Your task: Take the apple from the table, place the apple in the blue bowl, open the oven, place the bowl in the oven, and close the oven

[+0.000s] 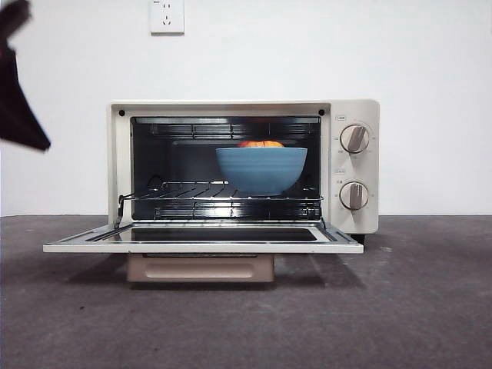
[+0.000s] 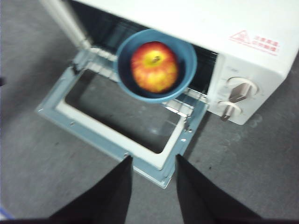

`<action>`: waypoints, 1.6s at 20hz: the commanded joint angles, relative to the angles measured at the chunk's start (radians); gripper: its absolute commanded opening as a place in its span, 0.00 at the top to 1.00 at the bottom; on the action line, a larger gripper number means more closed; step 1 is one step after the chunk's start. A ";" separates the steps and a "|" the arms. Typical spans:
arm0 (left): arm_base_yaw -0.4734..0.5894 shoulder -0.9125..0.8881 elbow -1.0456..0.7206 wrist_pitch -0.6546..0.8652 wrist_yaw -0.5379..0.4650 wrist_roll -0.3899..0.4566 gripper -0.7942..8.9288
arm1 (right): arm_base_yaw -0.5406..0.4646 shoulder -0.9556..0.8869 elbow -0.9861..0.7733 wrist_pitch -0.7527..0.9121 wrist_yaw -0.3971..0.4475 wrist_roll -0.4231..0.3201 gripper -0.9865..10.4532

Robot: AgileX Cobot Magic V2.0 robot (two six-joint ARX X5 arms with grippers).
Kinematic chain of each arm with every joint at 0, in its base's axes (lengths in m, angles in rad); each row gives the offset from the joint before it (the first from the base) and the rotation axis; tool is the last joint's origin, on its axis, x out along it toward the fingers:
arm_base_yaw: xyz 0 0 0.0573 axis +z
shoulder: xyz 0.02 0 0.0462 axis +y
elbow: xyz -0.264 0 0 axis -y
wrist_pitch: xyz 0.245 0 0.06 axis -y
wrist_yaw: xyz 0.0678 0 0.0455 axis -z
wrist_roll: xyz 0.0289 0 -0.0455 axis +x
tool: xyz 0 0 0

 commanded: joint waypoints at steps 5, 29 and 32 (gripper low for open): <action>0.043 0.253 0.008 0.173 0.008 -0.038 0.91 | 0.079 -0.227 -0.232 0.036 0.005 -0.017 0.78; 0.037 0.590 0.008 0.516 0.333 -0.178 0.91 | 0.079 -0.514 -0.521 0.085 0.034 0.092 0.79; 0.057 0.590 0.008 0.637 0.375 -0.284 0.91 | 0.079 -0.515 -0.521 0.085 0.034 0.103 0.79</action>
